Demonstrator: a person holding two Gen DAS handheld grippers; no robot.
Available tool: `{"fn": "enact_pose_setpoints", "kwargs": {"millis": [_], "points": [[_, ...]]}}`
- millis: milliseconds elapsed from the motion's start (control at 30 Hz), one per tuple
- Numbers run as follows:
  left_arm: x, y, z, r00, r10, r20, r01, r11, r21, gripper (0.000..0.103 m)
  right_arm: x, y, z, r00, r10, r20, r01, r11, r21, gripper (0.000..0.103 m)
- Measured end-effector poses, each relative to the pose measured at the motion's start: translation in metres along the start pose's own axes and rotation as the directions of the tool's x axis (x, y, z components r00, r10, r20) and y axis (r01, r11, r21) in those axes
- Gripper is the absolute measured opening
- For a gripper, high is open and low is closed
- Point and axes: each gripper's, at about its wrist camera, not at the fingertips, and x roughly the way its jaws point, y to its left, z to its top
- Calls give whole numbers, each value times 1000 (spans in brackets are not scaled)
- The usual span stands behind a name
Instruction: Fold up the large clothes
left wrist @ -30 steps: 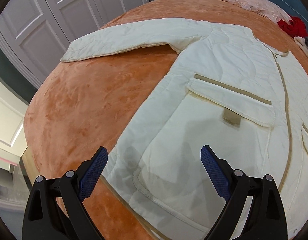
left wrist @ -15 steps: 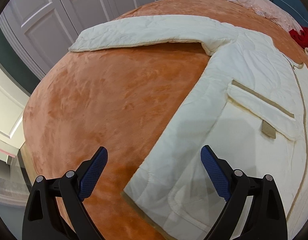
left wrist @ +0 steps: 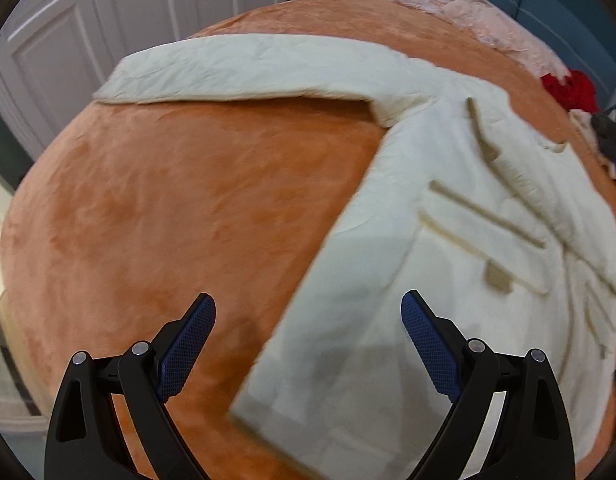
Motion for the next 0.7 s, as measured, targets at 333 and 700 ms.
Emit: {"fn": "enact_pose_setpoints", "kwargs": {"millis": [333, 700], "points": [[58, -111, 72, 908, -417, -34, 414, 907, -75, 92, -26, -186, -42, 973, -197, -117, 224, 925, 306, 61], [90, -164, 96, 906, -424, -12, 423, 906, -32, 11, -27, -302, -73, 990, -135, -43, 129, 733, 668, 57]]}}
